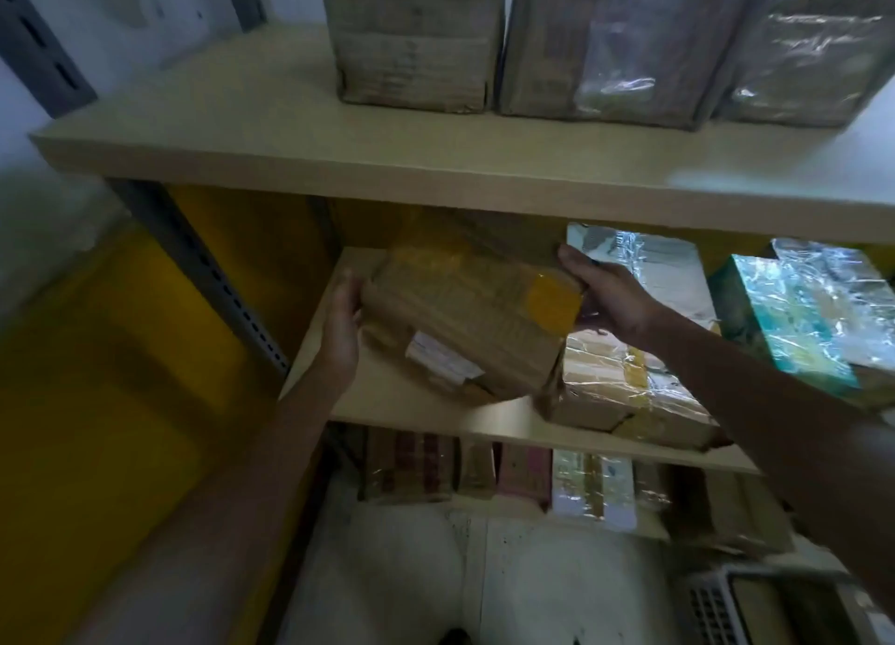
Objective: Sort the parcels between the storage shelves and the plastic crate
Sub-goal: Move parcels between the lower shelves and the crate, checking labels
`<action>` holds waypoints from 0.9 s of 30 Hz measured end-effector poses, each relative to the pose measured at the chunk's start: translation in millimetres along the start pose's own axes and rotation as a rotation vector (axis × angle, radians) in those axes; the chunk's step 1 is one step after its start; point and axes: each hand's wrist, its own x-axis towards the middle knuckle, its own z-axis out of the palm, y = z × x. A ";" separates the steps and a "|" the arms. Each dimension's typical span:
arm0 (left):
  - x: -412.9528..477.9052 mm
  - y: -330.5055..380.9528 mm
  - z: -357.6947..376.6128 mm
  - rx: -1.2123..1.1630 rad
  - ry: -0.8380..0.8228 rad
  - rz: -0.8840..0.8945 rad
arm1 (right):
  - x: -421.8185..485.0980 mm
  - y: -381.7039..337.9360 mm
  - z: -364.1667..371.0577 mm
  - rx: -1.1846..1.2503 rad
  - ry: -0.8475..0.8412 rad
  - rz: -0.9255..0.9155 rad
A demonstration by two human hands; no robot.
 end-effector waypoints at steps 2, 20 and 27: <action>-3.6 -0.4 -10.7 -0.025 -0.044 -0.106 | -0.9 4.8 4.3 0.082 -0.016 0.173; -18.3 -18.7 1.9 0.483 0.064 0.117 | -15.8 40.6 50.8 0.016 0.011 0.069; -13.4 -23.7 8.8 0.434 0.044 0.123 | -14.5 37.5 46.9 -0.010 0.109 0.000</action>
